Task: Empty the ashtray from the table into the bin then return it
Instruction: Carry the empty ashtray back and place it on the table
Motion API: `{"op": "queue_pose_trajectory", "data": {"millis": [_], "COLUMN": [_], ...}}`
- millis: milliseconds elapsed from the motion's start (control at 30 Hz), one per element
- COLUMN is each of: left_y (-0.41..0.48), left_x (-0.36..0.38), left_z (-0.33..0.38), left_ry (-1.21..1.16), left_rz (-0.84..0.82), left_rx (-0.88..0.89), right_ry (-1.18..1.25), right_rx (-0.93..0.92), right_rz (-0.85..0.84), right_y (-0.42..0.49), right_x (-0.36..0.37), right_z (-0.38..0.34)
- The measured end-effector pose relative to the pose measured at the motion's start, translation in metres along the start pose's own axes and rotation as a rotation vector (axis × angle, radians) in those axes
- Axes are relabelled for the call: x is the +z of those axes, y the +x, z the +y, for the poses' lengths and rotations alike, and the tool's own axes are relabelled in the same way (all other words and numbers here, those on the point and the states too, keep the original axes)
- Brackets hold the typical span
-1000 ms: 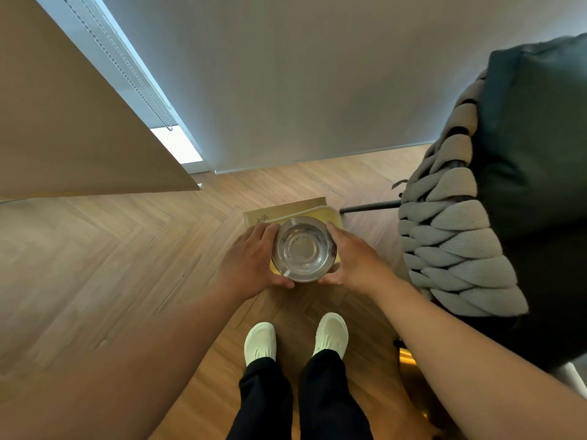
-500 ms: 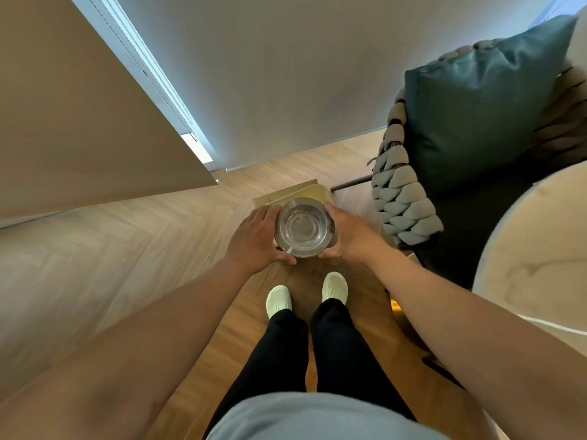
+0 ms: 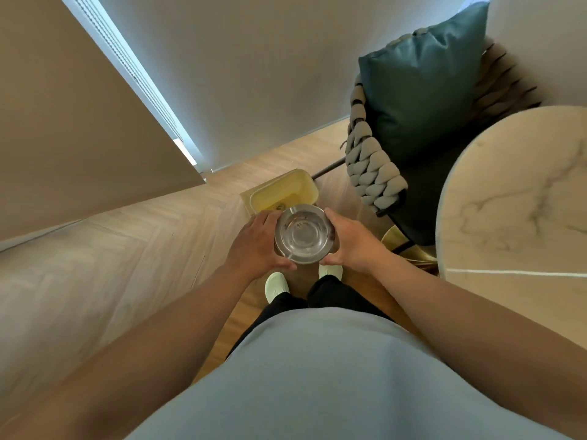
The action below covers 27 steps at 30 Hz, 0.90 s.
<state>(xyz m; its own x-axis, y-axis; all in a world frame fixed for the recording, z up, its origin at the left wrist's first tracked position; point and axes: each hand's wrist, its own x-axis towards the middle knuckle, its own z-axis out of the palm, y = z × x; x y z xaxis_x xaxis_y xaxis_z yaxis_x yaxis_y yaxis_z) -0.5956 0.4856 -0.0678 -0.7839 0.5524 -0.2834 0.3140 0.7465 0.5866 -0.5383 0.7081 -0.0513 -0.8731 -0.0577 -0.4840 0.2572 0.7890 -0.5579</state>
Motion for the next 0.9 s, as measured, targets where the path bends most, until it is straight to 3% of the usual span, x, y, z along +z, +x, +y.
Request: {"op": "queue_pose_trajectory", "data": {"millis": [433, 900], "left_y": [-0.006, -0.075], "left_x": [0.036, 0.160], "left_z": [0.070, 0.197], "left_ry": [0.115, 0.228], "left_rz": [-0.200, -0.482], "left_rx": [0.279, 0.586], "right_ry": [0.132, 0.393], "right_rx": [0.259, 0.474], "right_rz": [0.244, 0.471], "right_y": [-0.104, -0.309], "right_x": [0.042, 0.104], "right_z": [0.054, 0.133]}}
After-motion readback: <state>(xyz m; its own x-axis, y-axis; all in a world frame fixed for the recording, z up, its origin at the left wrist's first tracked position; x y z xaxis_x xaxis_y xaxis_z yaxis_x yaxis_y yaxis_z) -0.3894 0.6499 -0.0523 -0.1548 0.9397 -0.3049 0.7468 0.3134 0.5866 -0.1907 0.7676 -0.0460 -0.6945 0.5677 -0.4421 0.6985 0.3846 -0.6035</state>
